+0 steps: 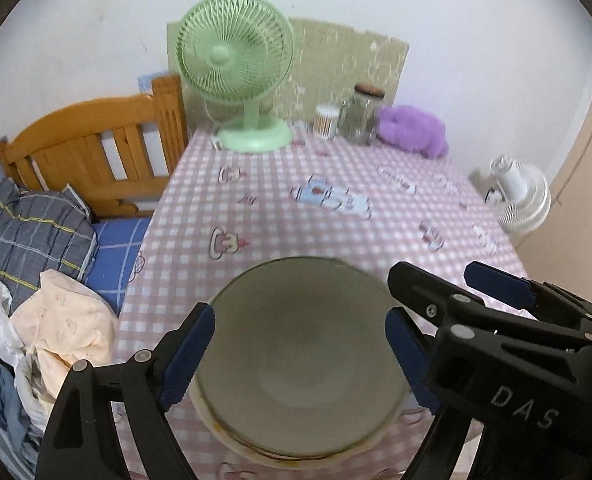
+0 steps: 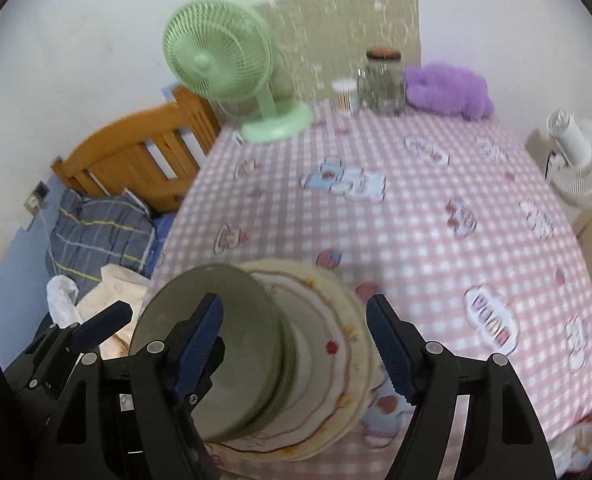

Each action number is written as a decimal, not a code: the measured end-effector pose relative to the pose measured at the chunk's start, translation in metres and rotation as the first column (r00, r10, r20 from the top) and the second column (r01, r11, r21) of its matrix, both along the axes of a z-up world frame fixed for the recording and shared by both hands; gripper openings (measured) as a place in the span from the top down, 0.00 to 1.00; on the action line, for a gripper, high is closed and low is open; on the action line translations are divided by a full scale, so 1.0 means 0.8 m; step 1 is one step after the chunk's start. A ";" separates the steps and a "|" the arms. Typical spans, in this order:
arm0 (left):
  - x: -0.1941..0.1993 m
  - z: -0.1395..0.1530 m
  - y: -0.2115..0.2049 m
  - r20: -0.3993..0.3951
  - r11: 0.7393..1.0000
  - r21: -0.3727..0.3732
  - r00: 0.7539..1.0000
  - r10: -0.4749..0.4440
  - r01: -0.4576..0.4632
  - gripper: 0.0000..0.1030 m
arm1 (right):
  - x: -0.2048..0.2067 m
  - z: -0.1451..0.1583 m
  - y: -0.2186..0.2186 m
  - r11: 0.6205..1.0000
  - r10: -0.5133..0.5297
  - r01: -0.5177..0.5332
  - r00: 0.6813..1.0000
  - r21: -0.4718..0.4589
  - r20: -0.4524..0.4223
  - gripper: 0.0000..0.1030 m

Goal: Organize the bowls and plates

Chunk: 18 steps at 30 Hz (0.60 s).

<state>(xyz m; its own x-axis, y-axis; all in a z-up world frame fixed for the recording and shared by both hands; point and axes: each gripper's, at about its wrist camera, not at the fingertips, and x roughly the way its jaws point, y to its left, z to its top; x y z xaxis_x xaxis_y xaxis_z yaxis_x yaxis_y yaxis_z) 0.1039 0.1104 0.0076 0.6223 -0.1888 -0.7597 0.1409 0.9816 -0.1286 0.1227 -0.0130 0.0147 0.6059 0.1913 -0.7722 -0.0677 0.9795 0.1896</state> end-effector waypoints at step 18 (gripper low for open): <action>-0.098 -0.016 -0.084 0.159 0.985 0.042 0.975 0.156 -0.165 0.01 | -0.087 -0.017 -0.150 0.994 -0.016 0.034 0.986 -0.102 0.164 0.25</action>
<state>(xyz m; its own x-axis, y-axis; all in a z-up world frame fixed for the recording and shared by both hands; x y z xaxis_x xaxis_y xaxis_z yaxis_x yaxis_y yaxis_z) 0.0253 0.0434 -0.0053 0.7517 -0.0377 -0.6585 -0.0050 0.9980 -0.0628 0.0531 -0.1330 0.0010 0.7286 0.0982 -0.6779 -0.0645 0.9951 0.0748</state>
